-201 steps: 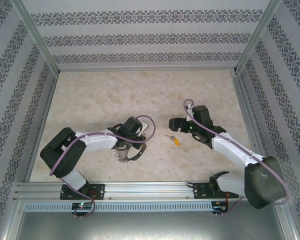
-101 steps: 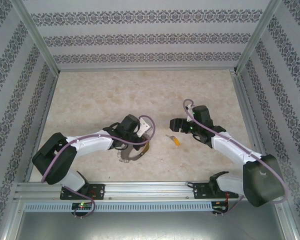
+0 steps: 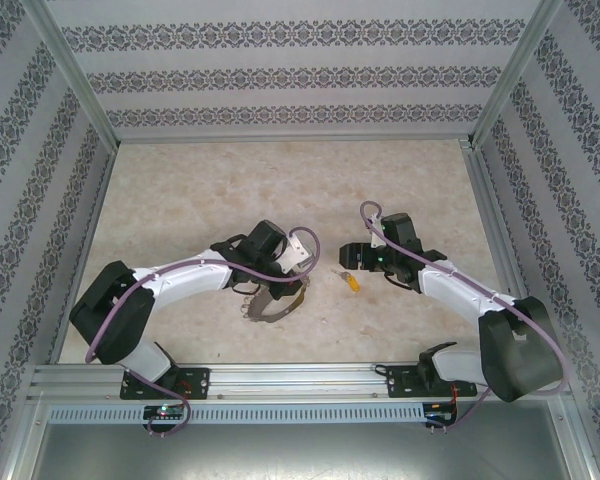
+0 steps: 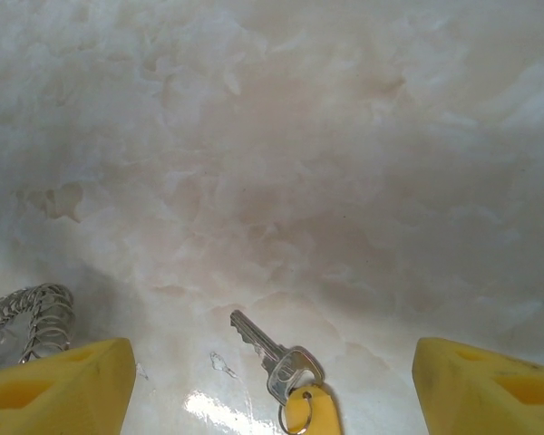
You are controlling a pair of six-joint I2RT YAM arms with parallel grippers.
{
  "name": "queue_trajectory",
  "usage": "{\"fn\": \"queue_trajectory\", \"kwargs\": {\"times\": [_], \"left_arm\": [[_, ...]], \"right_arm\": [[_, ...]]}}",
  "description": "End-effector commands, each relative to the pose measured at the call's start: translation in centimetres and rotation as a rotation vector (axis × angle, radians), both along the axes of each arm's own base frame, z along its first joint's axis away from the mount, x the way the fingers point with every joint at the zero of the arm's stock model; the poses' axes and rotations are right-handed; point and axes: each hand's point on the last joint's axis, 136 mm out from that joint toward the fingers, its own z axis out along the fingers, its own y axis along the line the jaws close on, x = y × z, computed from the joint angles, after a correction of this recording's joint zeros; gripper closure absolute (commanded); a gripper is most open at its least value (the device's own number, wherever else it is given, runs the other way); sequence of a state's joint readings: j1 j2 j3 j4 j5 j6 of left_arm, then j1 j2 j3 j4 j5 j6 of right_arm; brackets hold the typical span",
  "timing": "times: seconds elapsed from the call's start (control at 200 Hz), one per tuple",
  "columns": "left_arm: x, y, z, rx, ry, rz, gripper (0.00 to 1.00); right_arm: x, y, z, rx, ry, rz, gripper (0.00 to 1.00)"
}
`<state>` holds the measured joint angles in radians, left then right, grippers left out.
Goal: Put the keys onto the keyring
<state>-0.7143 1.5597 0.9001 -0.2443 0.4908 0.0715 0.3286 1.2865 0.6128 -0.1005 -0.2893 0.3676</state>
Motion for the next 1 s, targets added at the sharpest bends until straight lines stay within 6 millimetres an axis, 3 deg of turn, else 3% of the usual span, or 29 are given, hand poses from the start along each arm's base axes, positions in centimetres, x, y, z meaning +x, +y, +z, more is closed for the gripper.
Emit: {"fn": "queue_trajectory", "kwargs": {"times": [0.0,0.2,0.61,0.994], "left_arm": [[-0.4,-0.3,0.0,-0.007,0.0,-0.031,1.0],[-0.6,0.0,-0.1,-0.026,-0.007,-0.02,1.0],[-0.6,0.2,0.7,-0.04,-0.029,-0.013,1.0],[0.5,0.9,0.5,-0.033,-0.071,0.06,1.0]], "right_arm": [[0.2,-1.3,-0.5,-0.044,0.031,-0.047,0.22],[0.2,-2.0,-1.2,-0.051,0.075,-0.086,0.27],[-0.1,-1.1,-1.6,-0.022,0.121,-0.044,0.34],[0.3,-1.4,-3.1,-0.103,0.191,-0.036,0.4]]}}
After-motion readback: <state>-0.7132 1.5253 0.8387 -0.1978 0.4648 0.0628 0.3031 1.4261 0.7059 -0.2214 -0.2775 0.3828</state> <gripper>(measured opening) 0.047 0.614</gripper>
